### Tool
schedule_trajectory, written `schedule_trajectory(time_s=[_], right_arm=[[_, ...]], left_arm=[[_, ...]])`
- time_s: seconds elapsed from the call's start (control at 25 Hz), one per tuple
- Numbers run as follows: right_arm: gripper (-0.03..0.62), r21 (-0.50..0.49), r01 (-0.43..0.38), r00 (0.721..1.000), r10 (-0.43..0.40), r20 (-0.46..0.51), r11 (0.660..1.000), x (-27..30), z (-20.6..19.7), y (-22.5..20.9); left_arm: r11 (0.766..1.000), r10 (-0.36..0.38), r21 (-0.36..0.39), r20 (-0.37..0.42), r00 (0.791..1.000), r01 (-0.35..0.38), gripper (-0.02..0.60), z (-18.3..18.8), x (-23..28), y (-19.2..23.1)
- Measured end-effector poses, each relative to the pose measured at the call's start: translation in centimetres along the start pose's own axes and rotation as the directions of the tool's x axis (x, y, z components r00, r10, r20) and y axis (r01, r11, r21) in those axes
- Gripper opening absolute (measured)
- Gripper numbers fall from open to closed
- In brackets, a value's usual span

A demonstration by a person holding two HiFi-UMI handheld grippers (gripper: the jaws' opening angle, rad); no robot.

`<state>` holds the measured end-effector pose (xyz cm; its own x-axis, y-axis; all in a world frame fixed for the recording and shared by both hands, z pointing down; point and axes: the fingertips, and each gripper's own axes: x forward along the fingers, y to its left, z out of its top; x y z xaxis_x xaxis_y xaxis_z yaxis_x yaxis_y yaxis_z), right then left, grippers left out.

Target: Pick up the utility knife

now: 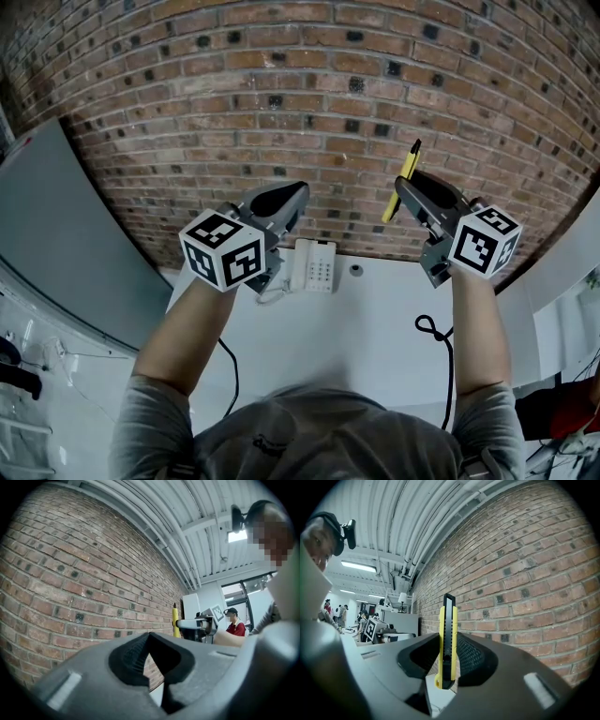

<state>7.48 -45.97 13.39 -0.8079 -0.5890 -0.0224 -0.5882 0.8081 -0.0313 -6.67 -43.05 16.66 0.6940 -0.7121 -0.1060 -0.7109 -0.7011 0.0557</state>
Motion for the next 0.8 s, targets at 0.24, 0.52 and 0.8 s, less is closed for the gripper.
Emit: schedule_trajectory(time_s=[0.24, 0.52, 0.8], right_arm=[[0.123, -0.005, -0.01, 1.0, 0.01, -0.002, 1.0, 0.13, -0.06, 0.36], [0.123, -0.013, -0.002, 1.0, 0.002, -0.007, 1.0, 0.11, -0.21, 0.2], [0.123, -0.018, 0.009, 1.0, -0.009, -0.013, 1.0, 0.14, 0.04, 0.36]], left_arm=[[1.0, -0.003, 0.0, -0.003, 1.0, 0.003, -0.005, -0.02, 0.07, -0.23], [1.0, 0.0, 0.007, -0.006, 1.0, 0.0, -0.005, 0.0, 0.1, -0.29], [1.0, -0.002, 0.01, -0.005, 1.0, 0.002, -0.005, 0.19, 0.01, -0.26]])
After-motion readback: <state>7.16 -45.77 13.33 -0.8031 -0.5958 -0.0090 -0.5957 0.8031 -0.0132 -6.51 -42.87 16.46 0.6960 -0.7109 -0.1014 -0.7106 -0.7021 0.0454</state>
